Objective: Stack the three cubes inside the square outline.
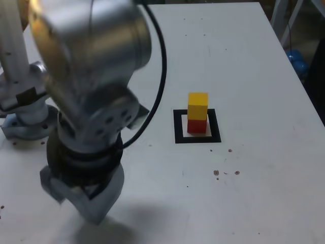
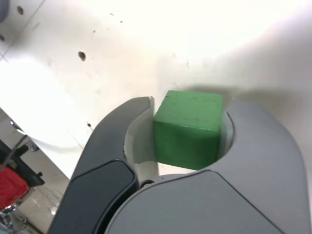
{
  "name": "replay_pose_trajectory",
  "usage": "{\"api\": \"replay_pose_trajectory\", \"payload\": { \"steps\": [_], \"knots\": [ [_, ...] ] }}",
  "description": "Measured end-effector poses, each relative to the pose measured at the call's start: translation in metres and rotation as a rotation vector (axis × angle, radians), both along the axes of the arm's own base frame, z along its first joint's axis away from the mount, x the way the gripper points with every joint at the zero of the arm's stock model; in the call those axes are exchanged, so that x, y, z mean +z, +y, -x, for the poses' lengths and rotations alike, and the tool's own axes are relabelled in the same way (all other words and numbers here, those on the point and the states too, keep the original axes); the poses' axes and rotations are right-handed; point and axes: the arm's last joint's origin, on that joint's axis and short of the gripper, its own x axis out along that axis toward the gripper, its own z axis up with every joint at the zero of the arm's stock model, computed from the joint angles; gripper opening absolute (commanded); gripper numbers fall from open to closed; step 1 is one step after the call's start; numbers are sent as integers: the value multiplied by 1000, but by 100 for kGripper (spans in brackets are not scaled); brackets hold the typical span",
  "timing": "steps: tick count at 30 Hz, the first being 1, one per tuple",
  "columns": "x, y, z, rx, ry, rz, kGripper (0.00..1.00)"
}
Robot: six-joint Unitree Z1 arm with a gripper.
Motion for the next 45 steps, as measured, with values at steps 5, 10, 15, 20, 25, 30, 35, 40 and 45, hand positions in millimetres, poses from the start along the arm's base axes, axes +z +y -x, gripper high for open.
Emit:
{"api": "replay_pose_trajectory", "payload": {
  "steps": [5, 10, 15, 20, 25, 30, 35, 40, 45],
  "knots": [
    [29, 34, -22, 37, -15, 23, 31],
    [45, 65, -46, 57, -30, 41, 31],
    [62, 98, -70, 81, -54, 69, 31],
    [71, 134, -92, 142, -92, 84, 31],
    [79, 168, -107, 212, -126, 96, 31],
    [84, 193, -118, 244, -145, 105, 31],
    [80, 201, -131, 246, -142, 104, 31],
    [74, 207, -149, 246, -139, 106, 32],
    [68, 215, -160, 254, -137, 106, 32]
  ]
}}
